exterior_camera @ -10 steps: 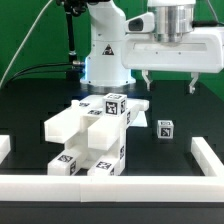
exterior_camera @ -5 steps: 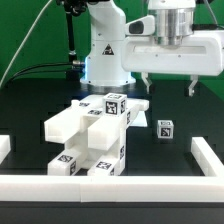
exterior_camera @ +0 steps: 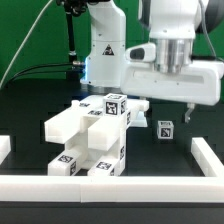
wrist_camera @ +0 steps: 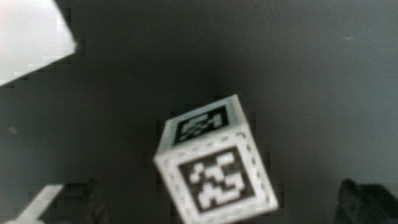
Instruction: Assemble chair
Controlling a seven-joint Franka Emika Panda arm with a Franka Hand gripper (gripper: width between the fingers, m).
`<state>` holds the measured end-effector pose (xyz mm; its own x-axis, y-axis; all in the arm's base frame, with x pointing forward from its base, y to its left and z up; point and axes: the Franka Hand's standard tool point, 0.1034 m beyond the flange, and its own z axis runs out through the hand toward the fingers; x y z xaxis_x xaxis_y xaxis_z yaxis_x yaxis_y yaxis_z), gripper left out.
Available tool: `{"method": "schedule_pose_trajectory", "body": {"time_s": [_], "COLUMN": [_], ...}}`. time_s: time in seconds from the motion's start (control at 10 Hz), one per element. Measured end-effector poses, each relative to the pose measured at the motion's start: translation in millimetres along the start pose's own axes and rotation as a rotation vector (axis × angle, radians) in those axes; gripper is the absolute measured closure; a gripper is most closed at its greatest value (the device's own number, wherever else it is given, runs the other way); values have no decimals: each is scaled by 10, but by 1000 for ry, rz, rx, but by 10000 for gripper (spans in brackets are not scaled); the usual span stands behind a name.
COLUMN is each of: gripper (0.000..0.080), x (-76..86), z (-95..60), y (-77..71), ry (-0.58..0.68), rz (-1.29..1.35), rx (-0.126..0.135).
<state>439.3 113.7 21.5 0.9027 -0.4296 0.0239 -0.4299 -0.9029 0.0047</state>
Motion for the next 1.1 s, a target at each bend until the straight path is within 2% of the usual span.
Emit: {"method": "schedule_pose_trajectory", "body": {"time_s": [0.3, 0.6, 0.7, 0.8, 1.1], "gripper": [150, 155, 311, 512, 515], "x": [-39, -37, -37, -36, -36], "z": [117, 118, 119, 117, 117], "y": [-79, -74, -74, -75, -75], "ry": [-7, -7, -7, -7, -7], "rz": [-19, -18, -19, -19, -19], "rx": [-9, -10, -10, -9, -9]}}
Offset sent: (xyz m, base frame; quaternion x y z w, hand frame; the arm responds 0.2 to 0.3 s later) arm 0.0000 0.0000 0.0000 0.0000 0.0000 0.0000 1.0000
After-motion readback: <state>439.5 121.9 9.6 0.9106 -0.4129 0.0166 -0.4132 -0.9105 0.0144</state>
